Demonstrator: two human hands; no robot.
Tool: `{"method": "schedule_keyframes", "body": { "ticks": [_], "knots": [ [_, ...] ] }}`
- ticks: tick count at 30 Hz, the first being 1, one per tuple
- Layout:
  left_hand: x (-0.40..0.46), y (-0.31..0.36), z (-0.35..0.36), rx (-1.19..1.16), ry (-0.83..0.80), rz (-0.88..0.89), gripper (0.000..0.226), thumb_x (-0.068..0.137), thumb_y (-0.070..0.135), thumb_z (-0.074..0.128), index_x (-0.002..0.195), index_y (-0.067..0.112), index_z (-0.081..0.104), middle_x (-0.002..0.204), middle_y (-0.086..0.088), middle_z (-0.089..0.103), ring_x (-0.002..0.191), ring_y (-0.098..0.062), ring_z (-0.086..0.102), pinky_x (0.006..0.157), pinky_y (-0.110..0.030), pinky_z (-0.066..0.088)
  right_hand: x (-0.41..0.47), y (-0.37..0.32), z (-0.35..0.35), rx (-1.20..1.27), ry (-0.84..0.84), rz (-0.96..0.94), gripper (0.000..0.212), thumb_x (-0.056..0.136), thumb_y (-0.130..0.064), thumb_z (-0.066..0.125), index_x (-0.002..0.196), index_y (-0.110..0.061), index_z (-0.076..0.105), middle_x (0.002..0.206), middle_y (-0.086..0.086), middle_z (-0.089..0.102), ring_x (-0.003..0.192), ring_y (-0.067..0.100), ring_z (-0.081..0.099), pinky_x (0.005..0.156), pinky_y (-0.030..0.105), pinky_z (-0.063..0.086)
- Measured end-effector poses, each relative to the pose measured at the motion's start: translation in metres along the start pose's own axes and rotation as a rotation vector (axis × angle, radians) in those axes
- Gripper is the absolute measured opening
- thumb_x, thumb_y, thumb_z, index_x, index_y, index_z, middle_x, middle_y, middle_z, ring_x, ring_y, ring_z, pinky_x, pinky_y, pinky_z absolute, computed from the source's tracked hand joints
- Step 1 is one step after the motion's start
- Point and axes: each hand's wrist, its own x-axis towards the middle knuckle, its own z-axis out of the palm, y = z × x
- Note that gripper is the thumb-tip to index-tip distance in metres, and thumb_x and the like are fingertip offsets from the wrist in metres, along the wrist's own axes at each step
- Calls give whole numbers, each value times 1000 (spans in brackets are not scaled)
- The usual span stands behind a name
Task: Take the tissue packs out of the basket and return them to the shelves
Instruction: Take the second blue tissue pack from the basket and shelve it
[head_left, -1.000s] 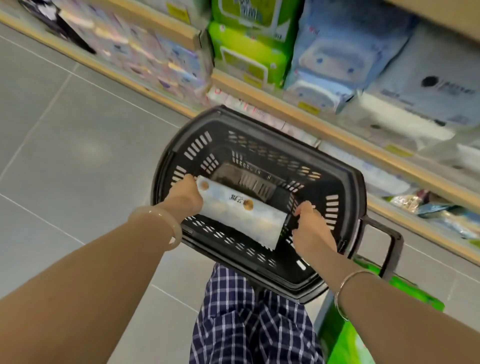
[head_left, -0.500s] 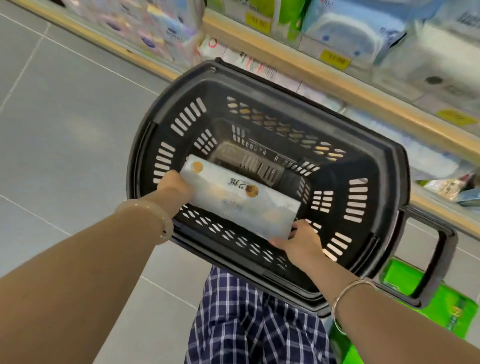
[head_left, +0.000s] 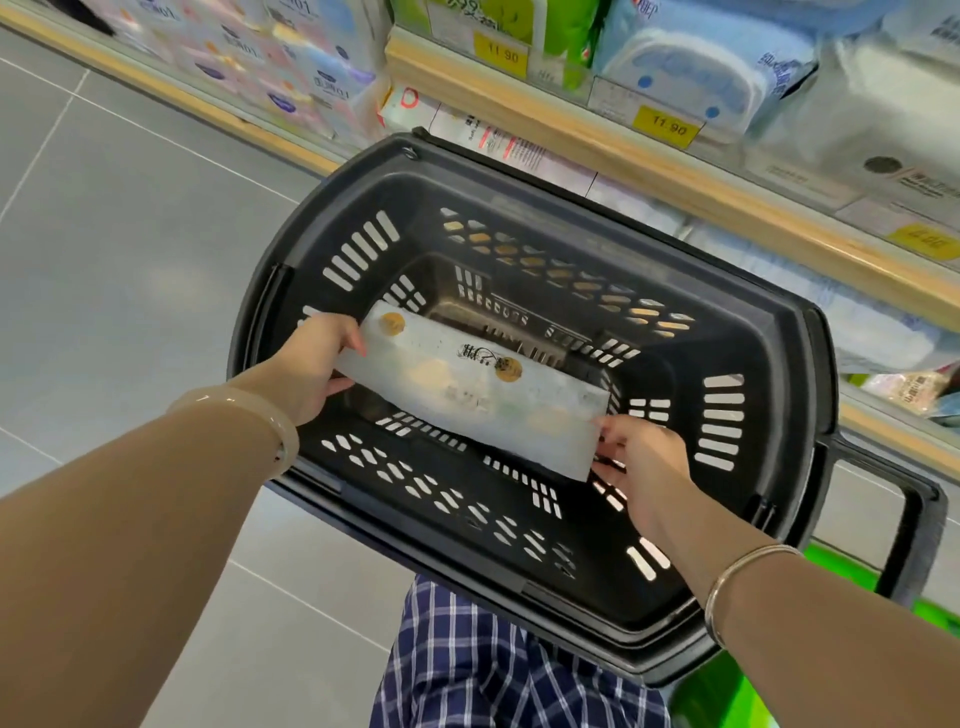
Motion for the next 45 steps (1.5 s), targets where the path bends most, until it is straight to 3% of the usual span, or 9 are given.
{"method": "schedule_keyframes", "body": {
  "ticks": [3, 7, 13, 16, 18, 24, 37, 42, 45],
  "knots": [
    [6, -6, -3, 128, 16, 70, 48, 87, -18, 36, 127, 1, 53, 122, -16, 58, 107, -27, 56, 92, -33, 46, 3, -2, -3, 72, 1, -8, 29, 92, 5, 43, 110, -4, 64, 103, 7, 63, 95, 19, 60, 81, 29, 49],
    [10, -13, -2, 287, 43, 87, 27, 80, -8, 63, 88, 17, 62, 92, -1, 59, 105, -23, 50, 88, -30, 40, 3, 11, -7, -225, -53, -236, 36, 83, 12, 54, 87, -23, 62, 106, 1, 66, 102, 18, 61, 85, 31, 51],
    [20, -22, 12, 385, 204, 66, 43, 82, 10, 68, 121, 1, 55, 120, -16, 58, 116, -31, 52, 91, -33, 41, 9, 14, 8, -349, 53, -221, 23, 74, -12, 77, 93, -12, 64, 97, 3, 61, 96, 21, 57, 77, 29, 45],
    [19, -26, 8, 376, 120, 94, 23, 77, 17, 74, 93, 4, 63, 93, -8, 61, 96, -23, 57, 92, -32, 43, 11, 17, 8, -354, 91, -228, 28, 76, -19, 76, 99, -6, 66, 103, 7, 65, 92, 21, 58, 73, 29, 44],
    [8, -26, 6, 359, 85, 140, 28, 76, 18, 75, 65, 13, 49, 72, -1, 52, 72, -15, 49, 71, -25, 44, 5, 15, 3, -350, 108, -236, 31, 78, -21, 74, 103, -6, 65, 108, 9, 65, 93, 22, 58, 75, 30, 45],
    [-42, 6, -5, 300, 53, 238, 34, 73, 15, 78, 65, 14, 45, 74, -1, 52, 82, -22, 51, 77, -31, 44, -53, -17, -4, -434, 136, -416, 59, 66, -19, 84, 116, -4, 57, 113, 9, 63, 101, 25, 59, 80, 34, 50],
    [-251, 198, -125, 146, 356, 747, 48, 70, 30, 79, 60, 16, 35, 61, 0, 40, 61, -20, 42, 49, -26, 32, -350, -163, -1, -423, 199, -1003, 85, 63, -32, 85, 124, 1, 34, 126, 19, 55, 118, 36, 54, 96, 45, 45],
    [-341, 255, -179, -15, 533, 895, 53, 70, 33, 79, 59, 17, 29, 60, 1, 38, 57, -17, 40, 51, -29, 34, -475, -191, 4, -337, 317, -1197, 78, 64, -37, 82, 119, -6, 37, 124, 18, 58, 118, 37, 53, 94, 43, 41],
    [-403, 293, -218, -123, 576, 1002, 52, 69, 39, 77, 59, 17, 31, 62, 0, 41, 78, -28, 52, 73, -42, 47, -563, -207, 4, -254, 372, -1268, 79, 65, -40, 81, 123, -7, 38, 129, 15, 55, 125, 36, 45, 98, 44, 34]
  ]
}}
